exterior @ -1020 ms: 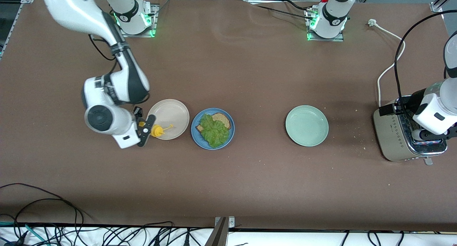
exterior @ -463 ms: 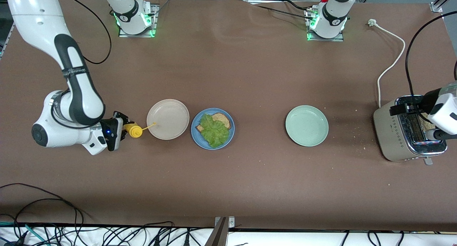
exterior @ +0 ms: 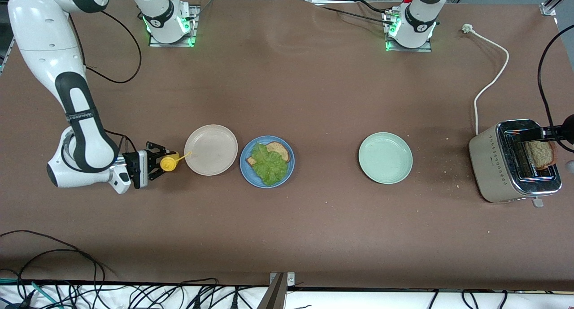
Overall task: Make sandwich in blue plate with both arms
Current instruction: 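Lower the mustard with the right gripper while the left gripper reaches the toaster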
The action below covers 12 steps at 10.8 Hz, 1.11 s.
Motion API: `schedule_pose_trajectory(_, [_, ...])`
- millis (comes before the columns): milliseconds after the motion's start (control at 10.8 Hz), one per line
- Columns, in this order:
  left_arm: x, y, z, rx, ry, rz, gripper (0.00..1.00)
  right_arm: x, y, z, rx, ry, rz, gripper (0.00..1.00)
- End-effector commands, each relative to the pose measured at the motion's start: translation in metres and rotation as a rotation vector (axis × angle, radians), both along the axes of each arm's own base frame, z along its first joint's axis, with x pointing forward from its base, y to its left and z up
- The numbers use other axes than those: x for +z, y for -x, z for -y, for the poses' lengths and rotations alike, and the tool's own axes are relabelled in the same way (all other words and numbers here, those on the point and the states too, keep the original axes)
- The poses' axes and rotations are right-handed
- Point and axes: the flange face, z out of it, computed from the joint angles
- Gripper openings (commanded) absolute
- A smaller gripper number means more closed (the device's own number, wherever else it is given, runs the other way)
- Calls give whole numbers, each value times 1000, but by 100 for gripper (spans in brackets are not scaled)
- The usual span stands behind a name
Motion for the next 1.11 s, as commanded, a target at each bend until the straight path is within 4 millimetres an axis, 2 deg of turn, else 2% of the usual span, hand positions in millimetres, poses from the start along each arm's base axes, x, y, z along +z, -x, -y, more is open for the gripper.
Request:
schedule_pose_trajectory(0, [-26,-5,-43,7,14,12,100,-28,6,11,-43,-123,-49,0])
schedule_pose_trajectory(278, [-41,-8,-78,13,15,59,100,-32,8,21,-24,-146,-24,0])
schedule_pose_trajectory(371, [-48,-9,-86,20,19,58,100,-25,0,24,-8,-146,12,1])
schedule_pose_trajectory(556, [-65,-8,-100,39,23,46,100,-17,-7,27,58,-171,97,17])
schedule_pose_trajectory(649, [-71,-5,-108,44,12,32,100,-15,-8,30,108,-203,159,30])
schedule_pose_trajectory(742, [-77,-5,-110,43,9,21,100,-13,-6,41,137,-250,202,99])
schedule_pose_trajectory(834, [-87,-1,-123,63,14,8,100,-5,-11,44,124,-268,223,100])
schedule_pose_trajectory(1020, [-106,5,-145,90,17,-19,100,-4,-10,55,122,-268,227,100])
